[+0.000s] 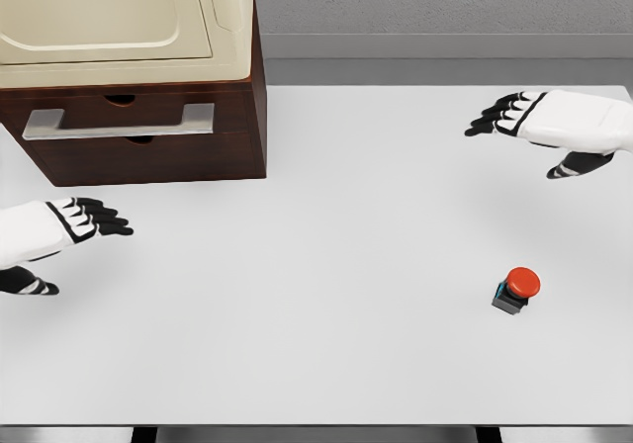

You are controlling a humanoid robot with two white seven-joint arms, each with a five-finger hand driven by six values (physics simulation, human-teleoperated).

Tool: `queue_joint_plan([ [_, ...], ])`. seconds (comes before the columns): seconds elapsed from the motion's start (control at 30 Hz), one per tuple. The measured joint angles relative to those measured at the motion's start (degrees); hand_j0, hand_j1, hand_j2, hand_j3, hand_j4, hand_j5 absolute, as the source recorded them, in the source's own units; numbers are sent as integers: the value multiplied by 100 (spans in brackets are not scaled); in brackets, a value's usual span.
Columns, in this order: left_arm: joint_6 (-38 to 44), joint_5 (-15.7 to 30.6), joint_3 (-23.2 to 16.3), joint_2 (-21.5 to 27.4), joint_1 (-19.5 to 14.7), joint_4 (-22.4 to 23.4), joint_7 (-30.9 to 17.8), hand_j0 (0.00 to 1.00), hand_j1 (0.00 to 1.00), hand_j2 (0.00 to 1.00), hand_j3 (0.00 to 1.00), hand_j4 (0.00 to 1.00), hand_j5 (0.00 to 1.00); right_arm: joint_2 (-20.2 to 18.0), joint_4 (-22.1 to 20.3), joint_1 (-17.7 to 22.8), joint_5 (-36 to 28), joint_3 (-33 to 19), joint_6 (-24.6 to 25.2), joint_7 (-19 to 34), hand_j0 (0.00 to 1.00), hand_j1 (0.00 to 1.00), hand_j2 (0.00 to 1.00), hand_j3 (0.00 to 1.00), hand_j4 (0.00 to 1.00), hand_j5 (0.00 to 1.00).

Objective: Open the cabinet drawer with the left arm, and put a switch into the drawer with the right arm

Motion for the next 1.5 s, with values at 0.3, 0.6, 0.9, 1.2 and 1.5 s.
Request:
queue_joint_plan([
  [0.3, -3, 602, -325, -473, -536, -20, -459, 100, 100, 100, 100, 100, 100, -337, 45, -70, -16, 299, 5, -1, 100, 100, 100, 100, 100, 100],
  [0.6, 2, 2220, -375, 599, -1725, -26, -486, 100, 100, 100, 100, 100, 100, -1186, -284, 9, 2, 1468, 1, 0, 100, 100, 100, 100, 100, 100],
  [0.9, 6, 2966, -1414, 375, -3191, -24, -1710, 100, 100, 100, 100, 100, 100, -1365, -742, -52, 13, 2005, 5, -1, 100, 100, 100, 100, 100, 100],
  [1.2, 1025, 3963, -2238, -1296, -3700, -24, -2052, 100, 100, 100, 100, 100, 100, -1377, -1004, -70, 44, 2363, 4, -1, 100, 100, 100, 100, 100, 100],
  [1.5, 1828, 4258, -2289, -460, -3885, -20, -2068, 100, 100, 100, 100, 100, 100, -1375, -1149, -62, 80, 2391, 5, -1, 100, 100, 100, 100, 100, 100],
])
